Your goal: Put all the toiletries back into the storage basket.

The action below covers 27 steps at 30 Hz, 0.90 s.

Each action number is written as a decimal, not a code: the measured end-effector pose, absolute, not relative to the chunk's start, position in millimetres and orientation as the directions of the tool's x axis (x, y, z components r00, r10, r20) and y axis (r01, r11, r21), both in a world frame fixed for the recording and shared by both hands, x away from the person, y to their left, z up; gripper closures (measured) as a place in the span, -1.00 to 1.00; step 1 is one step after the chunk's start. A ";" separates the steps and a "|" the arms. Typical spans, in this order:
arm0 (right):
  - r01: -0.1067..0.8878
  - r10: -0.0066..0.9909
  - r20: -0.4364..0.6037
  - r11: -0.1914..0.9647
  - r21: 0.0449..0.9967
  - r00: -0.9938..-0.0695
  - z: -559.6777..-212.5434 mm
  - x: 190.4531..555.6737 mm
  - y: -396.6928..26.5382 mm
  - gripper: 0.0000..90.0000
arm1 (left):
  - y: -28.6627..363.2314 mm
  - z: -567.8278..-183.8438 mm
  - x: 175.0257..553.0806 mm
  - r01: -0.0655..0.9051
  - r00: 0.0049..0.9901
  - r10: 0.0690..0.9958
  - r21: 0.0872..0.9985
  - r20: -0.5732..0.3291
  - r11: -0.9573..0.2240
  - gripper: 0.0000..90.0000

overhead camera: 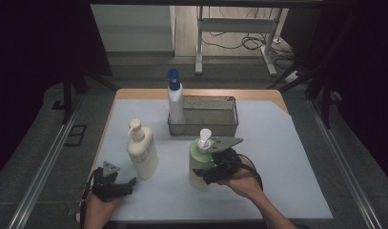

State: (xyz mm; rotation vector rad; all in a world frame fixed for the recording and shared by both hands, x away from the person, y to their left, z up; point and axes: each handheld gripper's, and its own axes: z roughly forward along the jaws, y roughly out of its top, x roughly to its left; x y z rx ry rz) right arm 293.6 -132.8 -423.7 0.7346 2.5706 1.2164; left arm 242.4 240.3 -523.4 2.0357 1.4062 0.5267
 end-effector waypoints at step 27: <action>0.375 0.595 0.004 0.500 0.781 -0.804 -384.4 321.2 -136.6 -0.72 | 240.4 -523.4 242.5 0.695 0.359 0.933 0.672 -0.016 -0.256 -0.76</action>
